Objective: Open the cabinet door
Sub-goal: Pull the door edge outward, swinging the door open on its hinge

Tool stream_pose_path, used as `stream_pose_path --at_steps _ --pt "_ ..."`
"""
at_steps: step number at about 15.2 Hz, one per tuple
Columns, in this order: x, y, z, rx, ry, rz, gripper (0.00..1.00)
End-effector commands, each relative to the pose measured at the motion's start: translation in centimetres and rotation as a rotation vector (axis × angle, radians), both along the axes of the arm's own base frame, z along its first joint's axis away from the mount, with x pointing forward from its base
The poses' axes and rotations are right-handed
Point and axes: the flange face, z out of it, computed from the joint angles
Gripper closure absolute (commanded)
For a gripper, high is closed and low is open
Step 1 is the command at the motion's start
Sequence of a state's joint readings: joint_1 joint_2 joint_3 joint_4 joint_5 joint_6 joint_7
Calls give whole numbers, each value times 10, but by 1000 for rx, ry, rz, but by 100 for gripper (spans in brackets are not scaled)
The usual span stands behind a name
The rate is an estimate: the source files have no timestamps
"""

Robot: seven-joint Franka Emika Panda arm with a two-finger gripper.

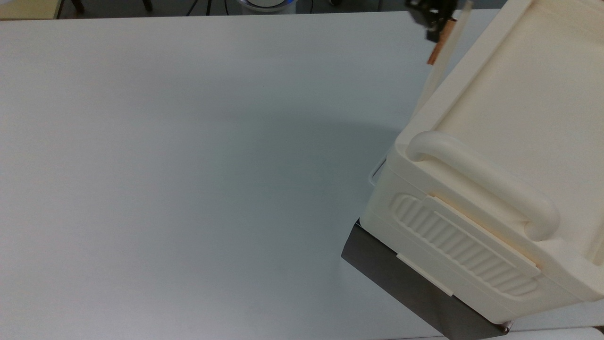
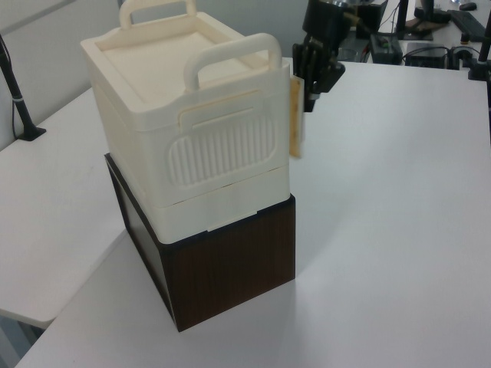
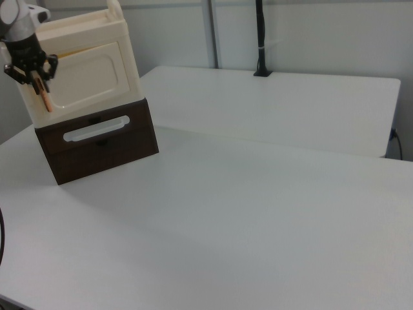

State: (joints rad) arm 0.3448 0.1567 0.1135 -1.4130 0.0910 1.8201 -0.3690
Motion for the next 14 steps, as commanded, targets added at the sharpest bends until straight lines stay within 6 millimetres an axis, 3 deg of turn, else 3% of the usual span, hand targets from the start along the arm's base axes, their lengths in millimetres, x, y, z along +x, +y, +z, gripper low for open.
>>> stream_pose_path --at_steps 1,2,4,8,12,14 --pt "5 -74 7 -33 81 -97 34" --pt "5 -91 14 -37 86 -123 31" --pt "-1 -107 31 -26 69 -146 21" --pt "-21 -122 81 -8 -5 -164 20" --pt "-30 -123 103 20 -25 -158 19" --pt "-31 -110 104 51 -28 -136 19"
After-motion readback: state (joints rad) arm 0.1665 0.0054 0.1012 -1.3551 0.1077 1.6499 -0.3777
